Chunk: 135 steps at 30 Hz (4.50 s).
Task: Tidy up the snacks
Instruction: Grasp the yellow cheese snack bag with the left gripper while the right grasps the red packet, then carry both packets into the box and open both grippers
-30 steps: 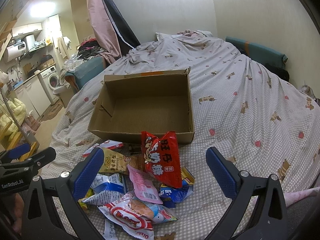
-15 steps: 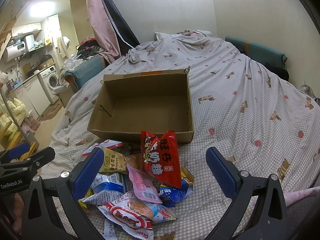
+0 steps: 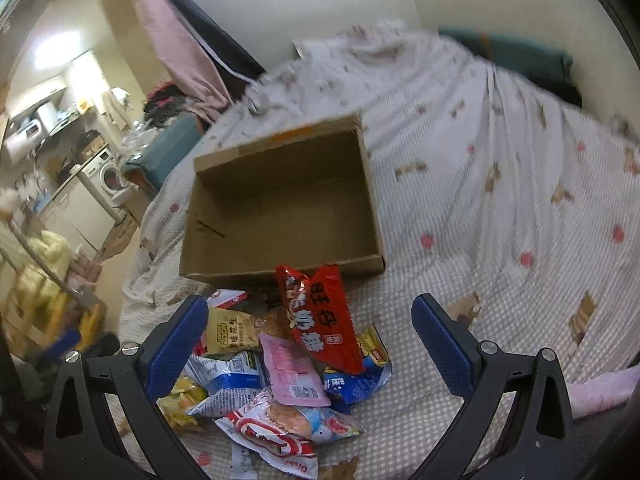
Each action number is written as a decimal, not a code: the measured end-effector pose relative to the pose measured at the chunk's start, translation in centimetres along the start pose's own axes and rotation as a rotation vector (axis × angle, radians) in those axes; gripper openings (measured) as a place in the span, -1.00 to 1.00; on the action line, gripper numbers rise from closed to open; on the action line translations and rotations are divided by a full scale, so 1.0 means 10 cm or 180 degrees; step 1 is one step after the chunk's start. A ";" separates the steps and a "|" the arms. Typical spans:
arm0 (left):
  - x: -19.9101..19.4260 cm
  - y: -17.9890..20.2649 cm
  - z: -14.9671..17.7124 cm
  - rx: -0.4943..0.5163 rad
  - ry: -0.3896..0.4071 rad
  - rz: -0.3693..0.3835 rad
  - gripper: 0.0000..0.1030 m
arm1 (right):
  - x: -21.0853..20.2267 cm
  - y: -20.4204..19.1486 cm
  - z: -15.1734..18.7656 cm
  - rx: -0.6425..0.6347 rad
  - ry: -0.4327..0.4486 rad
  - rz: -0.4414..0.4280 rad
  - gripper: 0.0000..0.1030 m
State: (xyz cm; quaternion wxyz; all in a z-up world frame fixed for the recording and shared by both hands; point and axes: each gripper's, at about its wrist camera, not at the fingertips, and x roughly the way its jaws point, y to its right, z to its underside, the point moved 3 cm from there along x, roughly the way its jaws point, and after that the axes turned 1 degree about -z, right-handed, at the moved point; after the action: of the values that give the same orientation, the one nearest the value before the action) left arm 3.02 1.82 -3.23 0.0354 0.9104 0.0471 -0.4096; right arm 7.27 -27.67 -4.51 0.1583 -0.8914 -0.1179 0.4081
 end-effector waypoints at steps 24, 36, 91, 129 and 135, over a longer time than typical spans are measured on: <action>1.04 -0.44 0.20 -0.0225 -0.1825 -0.0013 0.93 | 1.41 0.05 0.02 -0.0215 -0.1498 -0.0173 0.32; 1.44 -0.23 0.76 -0.0473 -0.2381 0.0275 0.63 | 1.58 -0.06 0.07 -0.0245 -0.1526 -0.0181 0.06; 1.52 0.74 -1.22 0.0766 -0.0354 0.0106 -0.33 | 1.48 0.00 -0.97 -0.0175 -0.0584 -0.0765 -0.15; 1.69 0.70 -1.12 0.0577 -0.0334 0.0208 -0.27 | 1.61 -0.12 -0.88 -0.0603 -0.0464 -0.0625 0.08; 1.55 0.67 -1.20 0.0463 -0.0136 0.0208 0.56 | 1.36 -0.06 -1.02 -0.0594 -0.0014 -0.0538 0.58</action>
State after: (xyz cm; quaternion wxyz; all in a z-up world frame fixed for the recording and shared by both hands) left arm 22.91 -2.69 -6.71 -0.0164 0.9027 -0.0133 -0.4298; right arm 23.72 -24.41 -7.41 0.1083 -0.8882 -0.2305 0.3825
